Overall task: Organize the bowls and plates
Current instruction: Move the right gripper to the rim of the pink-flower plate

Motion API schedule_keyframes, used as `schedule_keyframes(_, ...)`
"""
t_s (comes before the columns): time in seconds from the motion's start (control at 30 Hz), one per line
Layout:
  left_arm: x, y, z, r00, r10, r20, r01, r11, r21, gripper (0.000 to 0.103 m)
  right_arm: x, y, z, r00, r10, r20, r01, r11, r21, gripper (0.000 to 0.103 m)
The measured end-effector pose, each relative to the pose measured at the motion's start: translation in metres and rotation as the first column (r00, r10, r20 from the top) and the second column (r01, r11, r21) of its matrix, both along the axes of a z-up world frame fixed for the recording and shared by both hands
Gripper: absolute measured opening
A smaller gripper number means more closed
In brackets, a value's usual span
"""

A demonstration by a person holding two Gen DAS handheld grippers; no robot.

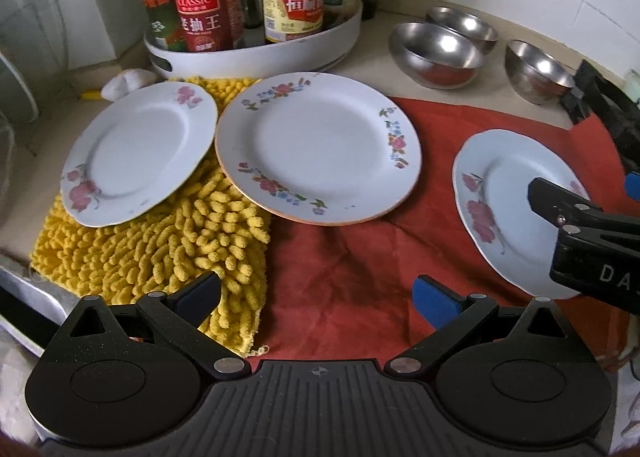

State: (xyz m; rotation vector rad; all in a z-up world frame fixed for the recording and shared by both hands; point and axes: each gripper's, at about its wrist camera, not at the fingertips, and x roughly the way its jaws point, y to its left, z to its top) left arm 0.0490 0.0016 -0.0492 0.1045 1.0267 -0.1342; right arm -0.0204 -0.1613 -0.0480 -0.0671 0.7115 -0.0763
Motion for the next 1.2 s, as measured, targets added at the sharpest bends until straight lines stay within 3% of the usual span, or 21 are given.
schedule_keyframes(0.5, 0.020, -0.043, -0.003, 0.999, 0.038, -0.014, -0.037, 0.998, 0.055, 0.103, 0.033, -0.041, -0.012, 0.998, 0.042, -0.035, -0.041, 0.998, 0.037, 0.100)
schedule_keyframes(1.0, 0.030, -0.106, -0.013, 0.997, -0.060, -0.052, 0.064, 0.995, 0.081, 0.103, 0.067, -0.108, -0.041, 0.991, 0.038, -0.131, -0.029, 0.997, 0.067, 0.100)
schedule_keyframes(1.2, 0.035, -0.124, -0.018, 0.994, -0.083, -0.073, 0.088, 0.994, 0.070, 0.102, 0.073, -0.126, -0.053, 0.983, 0.086, -0.164, -0.062, 0.988, 0.144, 0.095)
